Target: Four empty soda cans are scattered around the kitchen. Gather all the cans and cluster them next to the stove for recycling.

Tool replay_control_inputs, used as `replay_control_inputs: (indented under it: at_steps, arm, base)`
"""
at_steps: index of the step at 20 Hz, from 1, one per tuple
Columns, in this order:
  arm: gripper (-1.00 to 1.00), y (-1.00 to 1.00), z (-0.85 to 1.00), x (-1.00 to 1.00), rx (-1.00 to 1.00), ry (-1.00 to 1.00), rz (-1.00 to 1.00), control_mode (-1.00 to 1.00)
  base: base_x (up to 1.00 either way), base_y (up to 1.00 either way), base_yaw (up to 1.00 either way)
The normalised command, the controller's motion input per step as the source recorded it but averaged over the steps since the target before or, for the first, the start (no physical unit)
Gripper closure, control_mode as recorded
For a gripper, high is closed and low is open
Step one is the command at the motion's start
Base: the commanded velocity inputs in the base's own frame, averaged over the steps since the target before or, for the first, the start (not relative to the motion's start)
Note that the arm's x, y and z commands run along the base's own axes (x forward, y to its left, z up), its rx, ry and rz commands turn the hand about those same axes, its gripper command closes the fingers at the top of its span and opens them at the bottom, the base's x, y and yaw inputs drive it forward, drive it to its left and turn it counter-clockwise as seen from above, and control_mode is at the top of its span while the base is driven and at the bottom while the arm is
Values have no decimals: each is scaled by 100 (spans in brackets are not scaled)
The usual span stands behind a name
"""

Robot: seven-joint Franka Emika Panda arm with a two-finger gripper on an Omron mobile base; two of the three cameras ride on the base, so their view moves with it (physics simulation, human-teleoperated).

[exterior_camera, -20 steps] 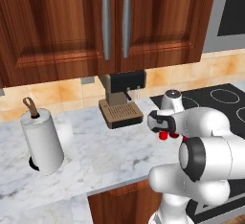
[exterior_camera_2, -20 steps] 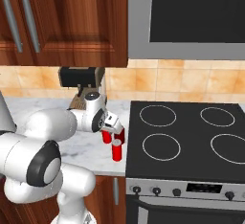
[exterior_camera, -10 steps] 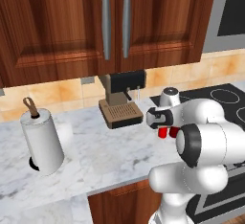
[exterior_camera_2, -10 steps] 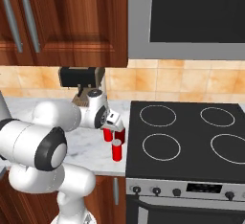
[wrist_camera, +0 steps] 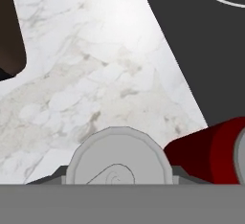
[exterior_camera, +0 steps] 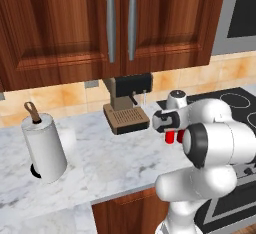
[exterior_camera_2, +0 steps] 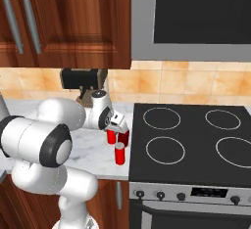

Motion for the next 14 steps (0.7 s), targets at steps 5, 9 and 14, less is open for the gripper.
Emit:
replay_control_inputs:
  at_steps: [5,9,14]
  arm:
    - [100,0,-23,-5,0,0,0,-100]
    - [100,0,-13,-1,0,0,0,-100]
    - [100,2,-10,-11,0,0,0,-100]
  base:
    - [0,0,0]
    - [0,0,0]
    - [0,0,0]
